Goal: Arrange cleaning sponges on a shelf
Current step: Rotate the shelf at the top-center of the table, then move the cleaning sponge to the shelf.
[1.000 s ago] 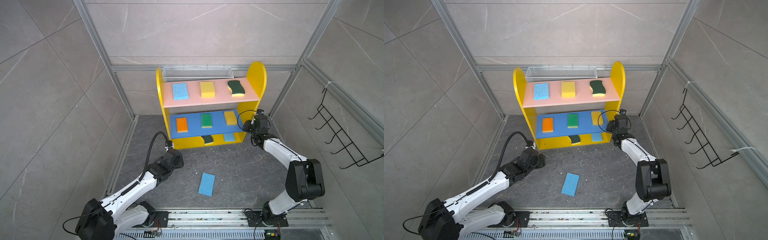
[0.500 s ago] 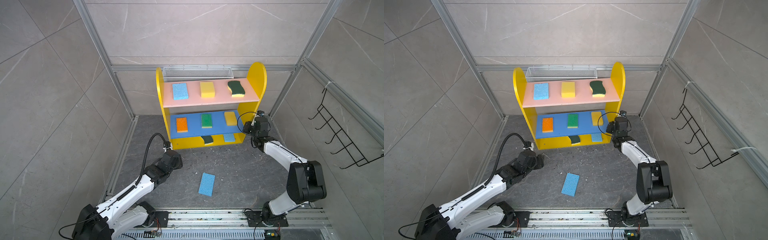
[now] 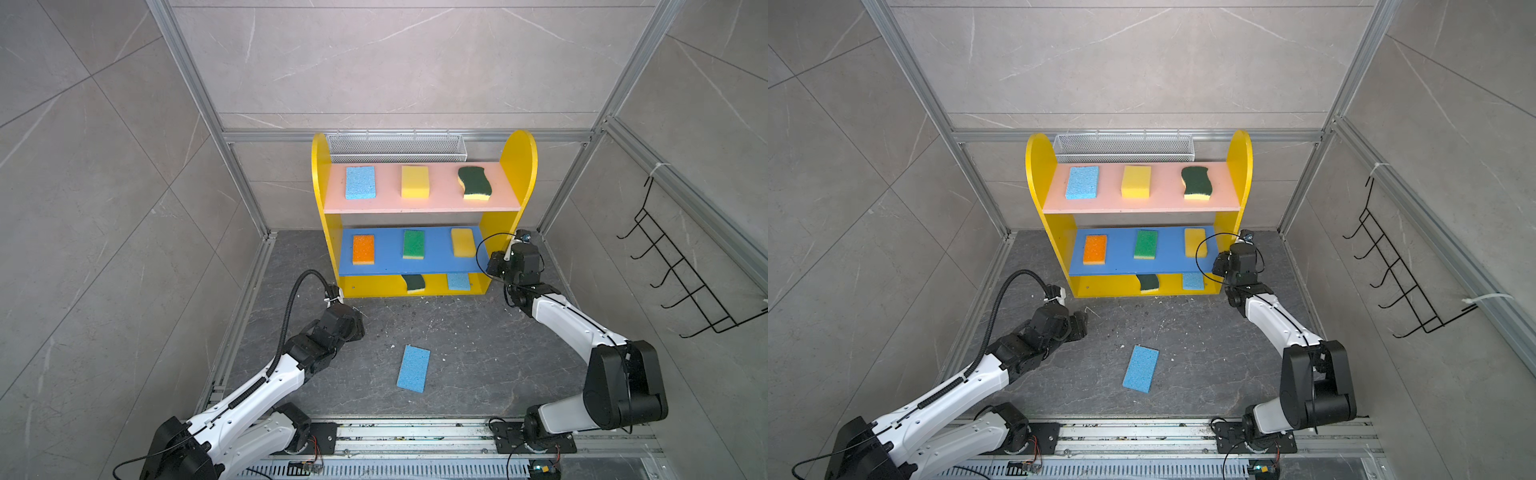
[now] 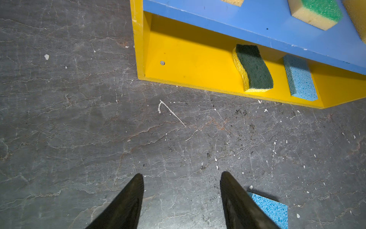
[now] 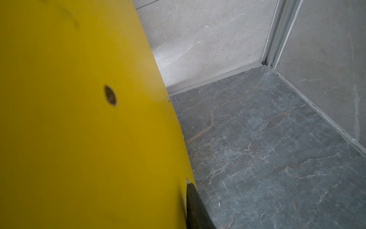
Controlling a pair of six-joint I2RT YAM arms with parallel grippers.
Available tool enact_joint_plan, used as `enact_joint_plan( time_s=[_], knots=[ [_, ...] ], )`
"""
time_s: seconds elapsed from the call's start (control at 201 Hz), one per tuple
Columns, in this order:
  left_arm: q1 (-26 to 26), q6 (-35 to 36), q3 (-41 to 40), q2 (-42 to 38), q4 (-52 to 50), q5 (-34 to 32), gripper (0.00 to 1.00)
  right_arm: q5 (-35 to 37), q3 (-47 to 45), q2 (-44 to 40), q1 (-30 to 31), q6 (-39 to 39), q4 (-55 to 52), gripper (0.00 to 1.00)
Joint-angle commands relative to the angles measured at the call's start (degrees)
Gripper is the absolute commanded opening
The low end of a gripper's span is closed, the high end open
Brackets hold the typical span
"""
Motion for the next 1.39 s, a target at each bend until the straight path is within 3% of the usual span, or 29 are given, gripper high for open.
enact_joint_plan(
  time_s=[0.0, 0.11, 0.239, 0.329, 0.363, 0.418, 0.797, 1.021, 1.185, 1.389],
  knots=[
    [0.3, -0.9, -0.3, 0.1, 0.9, 0.9, 0.65, 7.7, -1.3, -3.8, -0.2, -8.5, -4.4, 0.09],
    [0.3, -0.9, -0.5, 0.4, 1.2, 1.1, 0.65, 8.2, -0.5, -4.8, -0.2, -7.9, -6.9, 0.22],
    [0.3, -0.9, -0.5, 0.7, 1.2, 1.3, 0.65, 7.6, 0.1, -6.3, -0.1, -8.1, -8.0, 0.51],
    [0.2, -0.9, -0.6, 0.7, 1.2, 1.4, 0.65, 6.7, 1.7, -6.1, 0.0, -8.3, -10.2, 0.59],
    [0.2, -0.9, -0.5, 0.8, 1.2, 1.5, 0.65, 6.4, 2.1, -6.1, 0.0, -8.4, -10.8, 0.70],
    [0.2, -0.9, -0.6, 0.8, 1.2, 1.6, 0.65, 6.2, 2.1, -6.5, 0.2, -8.3, -11.3, 0.74],
    [0.2, 0.9, -1.1, 2.4, 1.8, 2.4, 0.66, 5.6, -6.8, -18.7, 3.4, -3.5, -16.8, 0.71],
    [0.3, 2.2, -1.1, 3.6, 2.2, 4.4, 0.67, 2.6, -17.8, -29.3, 9.6, 7.1, -21.4, 0.66],
    [0.5, 3.4, -1.3, 4.0, 3.0, 5.2, 0.67, 0.9, -22.6, -29.4, 16.5, 14.8, -19.6, 0.64],
    [2.5, 3.9, -2.5, 3.8, 4.0, 8.8, 0.64, 0.5, -26.4, -19.4, 25.5, 24.4, -5.1, 0.38]
  ],
)
